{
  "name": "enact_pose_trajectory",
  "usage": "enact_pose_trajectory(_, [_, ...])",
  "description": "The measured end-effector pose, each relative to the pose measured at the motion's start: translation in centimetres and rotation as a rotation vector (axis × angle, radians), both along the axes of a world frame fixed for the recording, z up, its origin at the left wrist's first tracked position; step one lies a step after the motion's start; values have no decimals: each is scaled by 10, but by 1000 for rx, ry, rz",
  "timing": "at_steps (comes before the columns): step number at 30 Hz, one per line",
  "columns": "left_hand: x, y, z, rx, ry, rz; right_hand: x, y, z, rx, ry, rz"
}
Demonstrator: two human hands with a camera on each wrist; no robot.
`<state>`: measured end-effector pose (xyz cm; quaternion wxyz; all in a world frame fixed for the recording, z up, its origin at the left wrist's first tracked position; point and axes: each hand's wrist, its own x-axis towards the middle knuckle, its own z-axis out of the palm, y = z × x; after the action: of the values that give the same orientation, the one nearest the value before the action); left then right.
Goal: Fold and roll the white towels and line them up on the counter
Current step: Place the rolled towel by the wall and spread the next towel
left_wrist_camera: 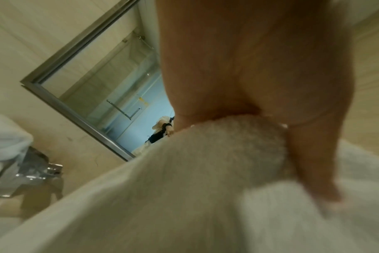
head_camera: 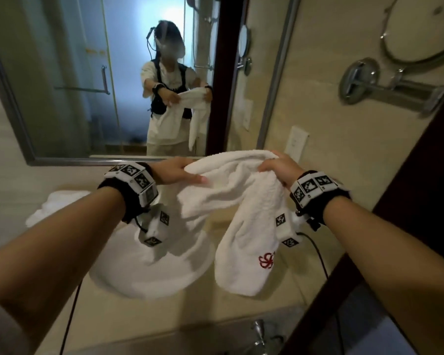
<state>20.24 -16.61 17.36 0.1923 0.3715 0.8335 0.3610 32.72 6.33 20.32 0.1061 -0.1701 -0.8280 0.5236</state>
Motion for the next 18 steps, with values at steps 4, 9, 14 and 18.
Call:
enact_pose_trajectory(4, [37,28,-5,-154,325,86,53,31,-6,40,1,-29])
enact_pose_trajectory(9, [63,36,0,-301,436,165,92,64,-23,172,-27,-115])
enact_pose_trajectory(14, [84,50,16,-33,476,63,113,64,-19,349,-458,166])
enact_pose_trajectory(18, [108,75,40,104,518,-85,106,25,-10,329,-378,297])
